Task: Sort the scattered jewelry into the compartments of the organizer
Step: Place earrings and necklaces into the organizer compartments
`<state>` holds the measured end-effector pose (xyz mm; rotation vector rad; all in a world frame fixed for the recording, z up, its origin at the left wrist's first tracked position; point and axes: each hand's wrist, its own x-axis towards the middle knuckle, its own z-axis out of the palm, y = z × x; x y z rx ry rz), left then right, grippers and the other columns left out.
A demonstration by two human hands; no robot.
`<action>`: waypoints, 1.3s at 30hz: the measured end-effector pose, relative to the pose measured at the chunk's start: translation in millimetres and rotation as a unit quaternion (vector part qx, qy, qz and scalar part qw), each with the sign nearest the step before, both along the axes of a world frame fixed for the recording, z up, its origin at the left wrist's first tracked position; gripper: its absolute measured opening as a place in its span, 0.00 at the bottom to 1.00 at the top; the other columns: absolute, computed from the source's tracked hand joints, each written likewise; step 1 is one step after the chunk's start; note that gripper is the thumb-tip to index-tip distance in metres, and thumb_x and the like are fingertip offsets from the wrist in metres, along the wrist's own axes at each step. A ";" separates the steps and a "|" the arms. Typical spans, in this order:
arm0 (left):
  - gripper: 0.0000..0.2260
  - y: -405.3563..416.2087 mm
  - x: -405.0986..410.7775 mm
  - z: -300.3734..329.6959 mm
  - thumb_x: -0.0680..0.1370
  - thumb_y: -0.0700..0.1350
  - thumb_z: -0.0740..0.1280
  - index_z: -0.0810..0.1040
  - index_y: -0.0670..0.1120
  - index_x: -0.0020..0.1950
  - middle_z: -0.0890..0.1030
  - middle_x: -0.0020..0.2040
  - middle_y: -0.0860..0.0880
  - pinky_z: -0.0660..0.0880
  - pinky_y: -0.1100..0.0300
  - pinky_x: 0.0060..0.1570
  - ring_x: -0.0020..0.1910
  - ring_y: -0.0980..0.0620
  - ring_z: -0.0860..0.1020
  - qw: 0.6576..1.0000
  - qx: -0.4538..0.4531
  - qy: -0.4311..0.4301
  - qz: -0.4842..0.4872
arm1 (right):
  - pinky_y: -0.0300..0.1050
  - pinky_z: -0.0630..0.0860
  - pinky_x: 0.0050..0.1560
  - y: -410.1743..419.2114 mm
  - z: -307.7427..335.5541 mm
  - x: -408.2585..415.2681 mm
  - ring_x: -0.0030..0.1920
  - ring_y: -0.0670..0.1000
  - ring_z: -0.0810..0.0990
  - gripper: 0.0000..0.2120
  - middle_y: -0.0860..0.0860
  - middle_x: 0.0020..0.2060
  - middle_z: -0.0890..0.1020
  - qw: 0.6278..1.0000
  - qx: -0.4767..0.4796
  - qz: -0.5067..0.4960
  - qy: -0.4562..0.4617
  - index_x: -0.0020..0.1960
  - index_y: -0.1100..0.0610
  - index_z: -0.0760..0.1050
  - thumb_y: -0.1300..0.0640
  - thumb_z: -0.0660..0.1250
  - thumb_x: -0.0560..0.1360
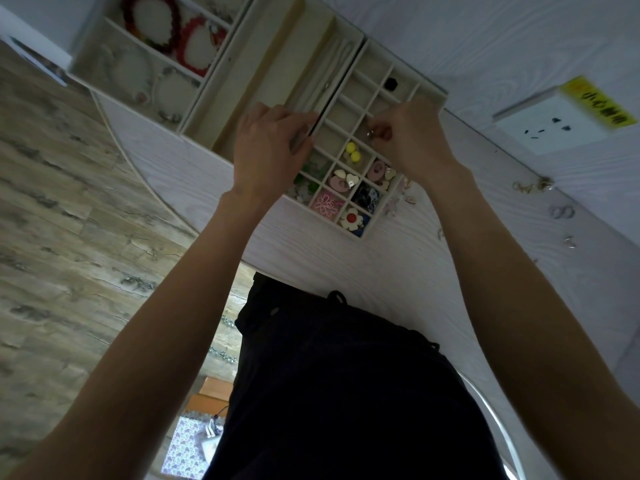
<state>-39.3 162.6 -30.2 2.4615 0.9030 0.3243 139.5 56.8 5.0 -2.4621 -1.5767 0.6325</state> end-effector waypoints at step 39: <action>0.15 0.3 -0.7 -1.5 0.77 0.50 0.62 0.78 0.50 0.62 0.81 0.48 0.46 0.65 0.55 0.50 0.48 0.45 0.75 1.000 -0.002 0.005 -0.001 | 0.41 0.65 0.39 -13.9 -15.8 -22.4 0.44 0.52 0.78 0.12 0.55 0.49 0.78 0.979 0.091 -0.152 -0.101 0.50 0.58 0.82 0.53 0.63 0.77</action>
